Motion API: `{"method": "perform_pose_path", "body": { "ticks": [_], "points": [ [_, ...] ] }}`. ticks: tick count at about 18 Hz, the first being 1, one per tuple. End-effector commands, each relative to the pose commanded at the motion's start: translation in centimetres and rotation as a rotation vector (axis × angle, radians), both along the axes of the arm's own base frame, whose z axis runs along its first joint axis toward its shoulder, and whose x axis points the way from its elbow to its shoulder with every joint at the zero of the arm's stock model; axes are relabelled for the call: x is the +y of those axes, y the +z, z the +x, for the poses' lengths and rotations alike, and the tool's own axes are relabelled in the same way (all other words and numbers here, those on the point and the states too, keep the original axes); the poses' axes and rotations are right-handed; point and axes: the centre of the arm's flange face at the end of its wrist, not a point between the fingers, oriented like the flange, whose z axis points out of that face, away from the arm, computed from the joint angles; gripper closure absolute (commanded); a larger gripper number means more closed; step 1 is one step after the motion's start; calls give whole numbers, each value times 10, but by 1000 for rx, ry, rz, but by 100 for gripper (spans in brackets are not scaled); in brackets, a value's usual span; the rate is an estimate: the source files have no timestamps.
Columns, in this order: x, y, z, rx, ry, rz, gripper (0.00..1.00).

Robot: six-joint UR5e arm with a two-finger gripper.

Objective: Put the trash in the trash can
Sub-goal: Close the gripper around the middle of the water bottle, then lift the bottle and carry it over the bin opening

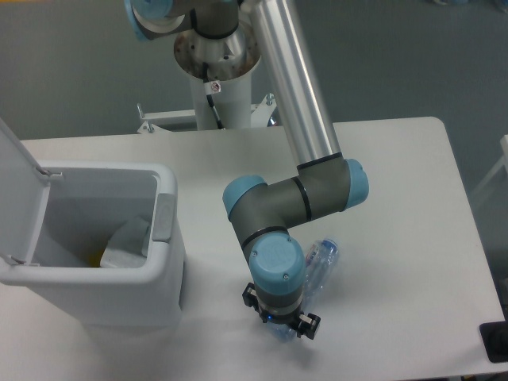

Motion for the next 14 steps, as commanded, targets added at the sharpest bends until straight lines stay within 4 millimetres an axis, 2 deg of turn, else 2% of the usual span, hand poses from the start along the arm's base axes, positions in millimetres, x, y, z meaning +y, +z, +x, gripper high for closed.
{"method": "perform_pose_path", "body": {
  "ticks": [3, 5, 6, 9, 10, 12, 14],
  "points": [
    [0, 7, 2, -4, 1, 14, 47],
    [-1, 15, 2, 4, -3, 22, 54],
    [-1, 19, 3, 5, -4, 25, 61],
    [-1, 29, 2, 17, 0, 38, 75],
    [-3, 35, 0, 22, 3, 45, 76],
    [-9, 59, -4, 34, 12, 77, 77],
    [-19, 93, -12, 16, 30, 161, 77]
  ]
}}
